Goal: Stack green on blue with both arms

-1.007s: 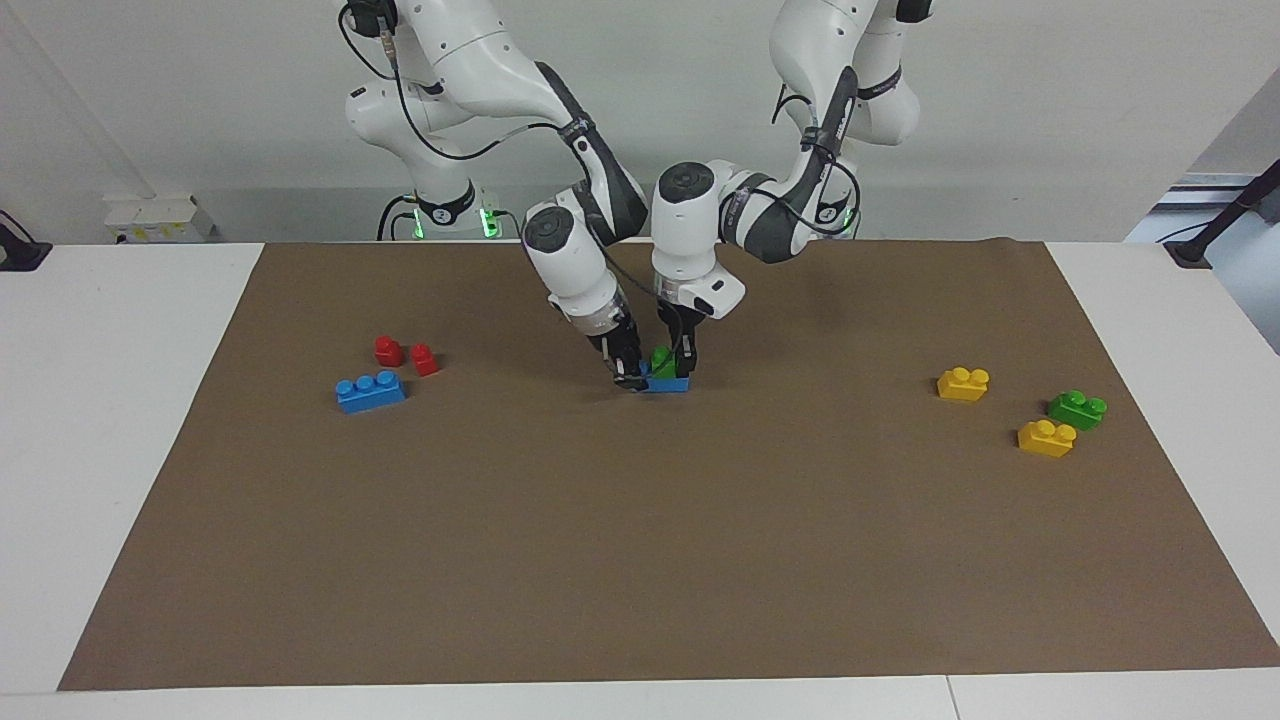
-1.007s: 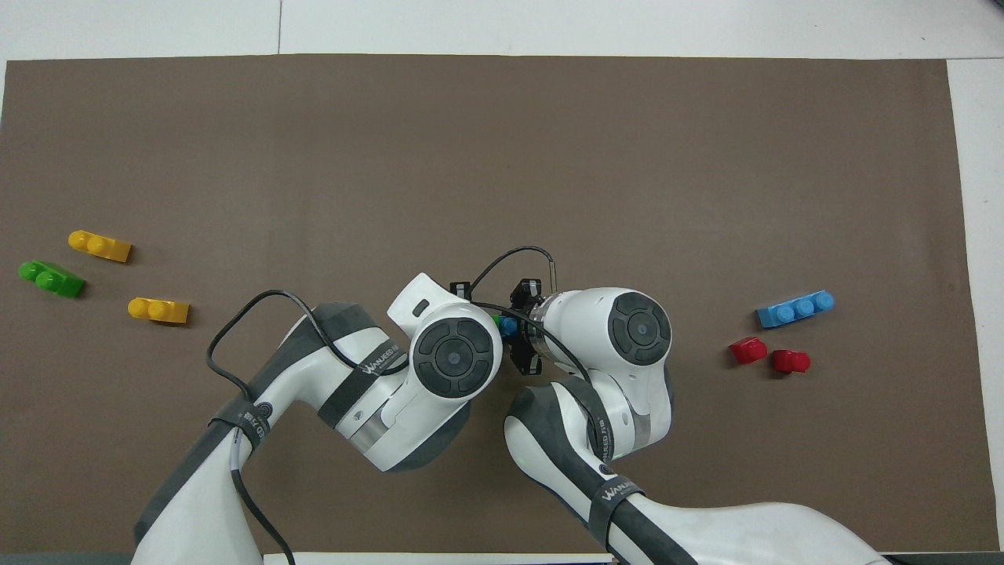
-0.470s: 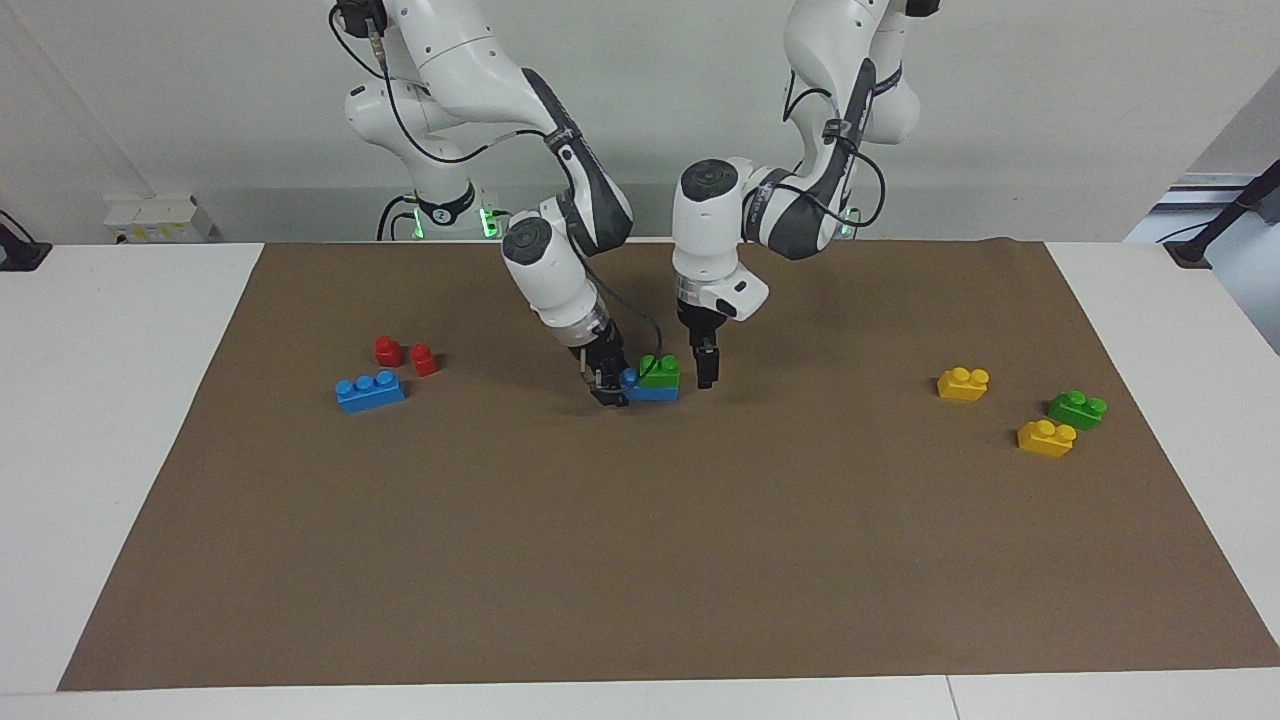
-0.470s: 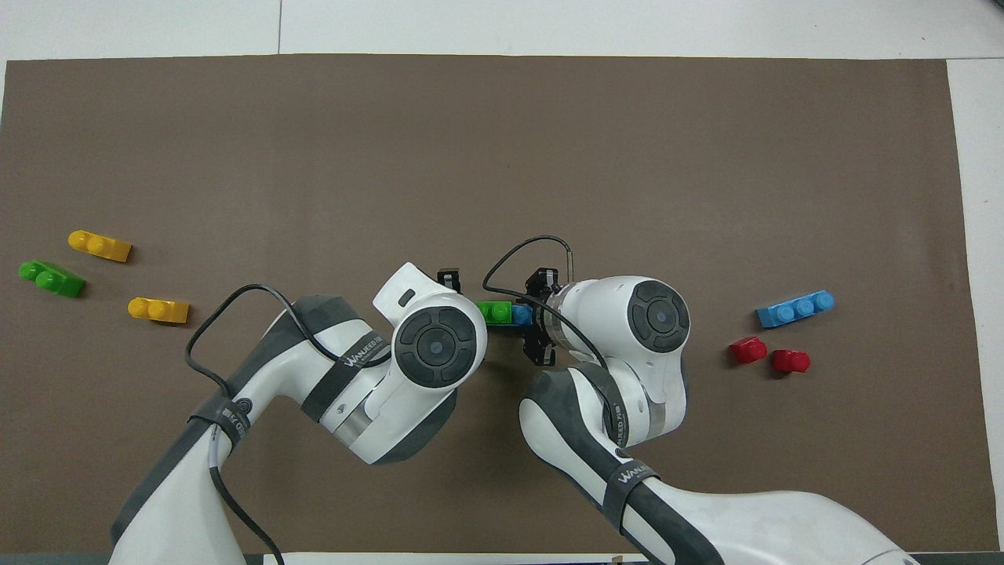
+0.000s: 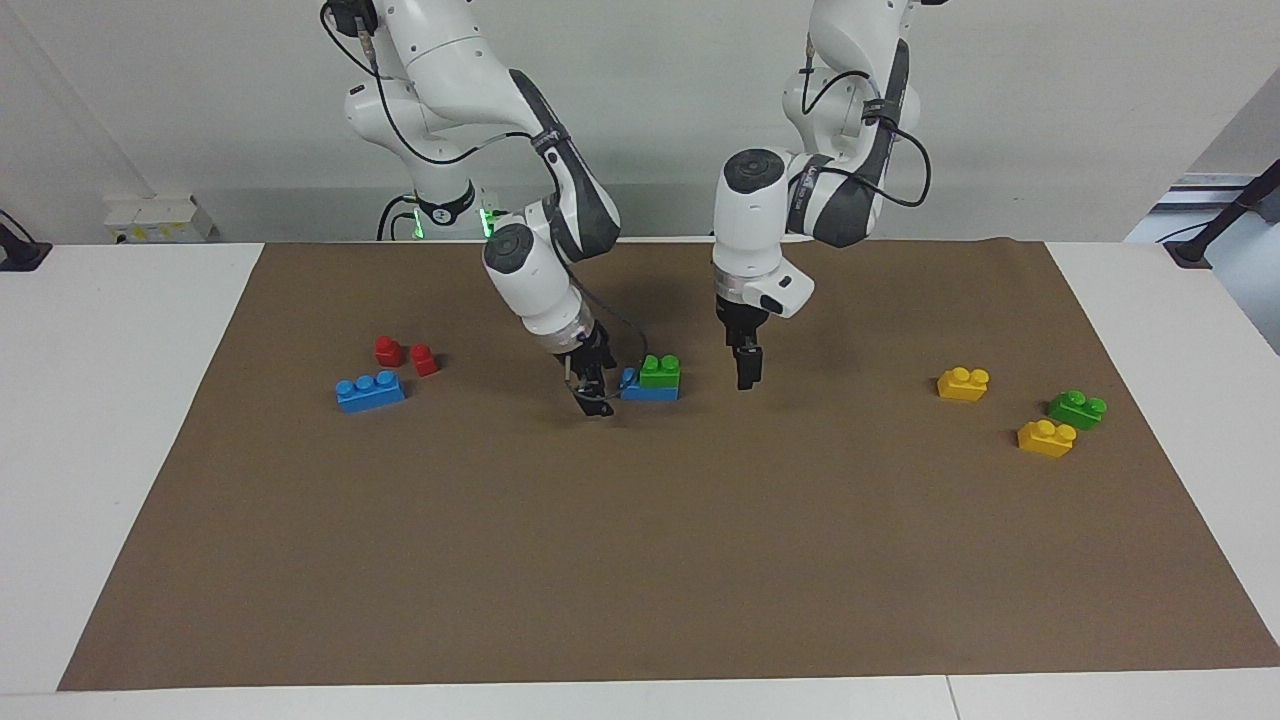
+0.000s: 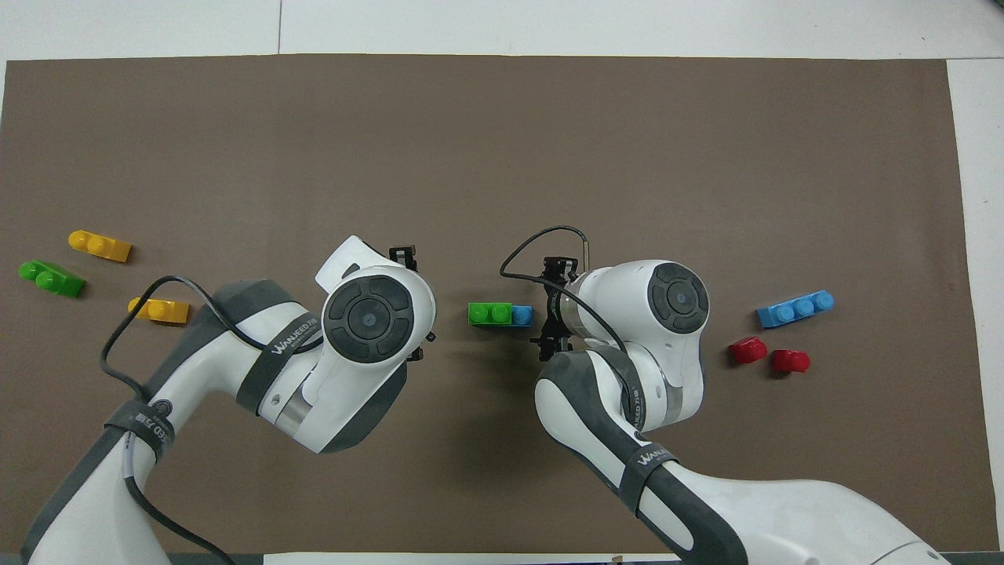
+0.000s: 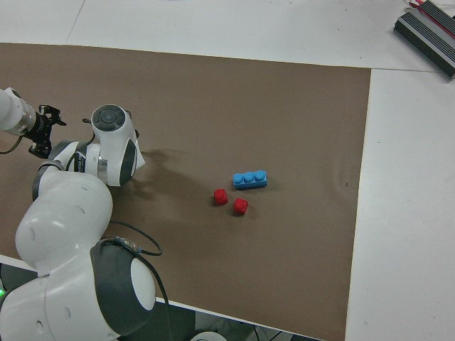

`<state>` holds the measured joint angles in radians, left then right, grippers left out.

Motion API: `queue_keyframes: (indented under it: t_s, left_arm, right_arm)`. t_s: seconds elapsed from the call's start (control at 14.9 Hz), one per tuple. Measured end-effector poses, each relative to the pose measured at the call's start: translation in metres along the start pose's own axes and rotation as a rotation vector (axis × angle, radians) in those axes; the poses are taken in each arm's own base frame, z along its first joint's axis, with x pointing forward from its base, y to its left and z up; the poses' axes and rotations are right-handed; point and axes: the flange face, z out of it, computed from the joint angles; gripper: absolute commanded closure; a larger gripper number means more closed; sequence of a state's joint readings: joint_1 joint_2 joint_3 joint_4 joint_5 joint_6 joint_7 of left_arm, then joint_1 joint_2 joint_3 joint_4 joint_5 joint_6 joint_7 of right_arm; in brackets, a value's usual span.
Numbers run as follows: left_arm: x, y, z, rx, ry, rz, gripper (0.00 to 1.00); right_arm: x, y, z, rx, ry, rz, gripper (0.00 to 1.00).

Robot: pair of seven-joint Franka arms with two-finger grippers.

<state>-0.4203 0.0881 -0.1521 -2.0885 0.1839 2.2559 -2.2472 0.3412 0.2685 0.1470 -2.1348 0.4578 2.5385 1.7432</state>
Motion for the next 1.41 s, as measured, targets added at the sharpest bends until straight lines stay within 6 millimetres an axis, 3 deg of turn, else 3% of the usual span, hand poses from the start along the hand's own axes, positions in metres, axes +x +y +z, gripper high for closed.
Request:
queue_keyframes:
  t_s: [0.34, 0.81, 1.07, 1.21, 1.41]
  left_arm:
    - [0.046, 0.019, -0.011, 0.015, 0.029, 0.045, 0.00]
    - [0.097, 0.037, -0.018, 0.049, 0.053, 0.195, 0.00]
    - [0.131, 0.053, -0.023, 0.063, 0.057, 0.341, 0.00]
    - [0.145, 0.060, -0.026, 0.068, 0.056, 0.436, 0.00]
    - [0.167, 0.070, -0.035, 0.078, 0.055, 0.601, 0.00]
  right_arm:
    - [0.050, -0.028, -0.055, -0.019, -0.014, -0.181, 0.00]
    - [0.114, -0.060, -0.171, -0.057, -0.006, -0.556, 0.00]
    - [0.155, -0.066, -0.238, -0.103, 0.014, -0.781, 0.00]
    - [0.164, -0.061, -0.269, -0.136, 0.059, -0.914, 0.00]
    - [0.155, -0.047, -0.308, -0.194, 0.130, -1.099, 0.00]
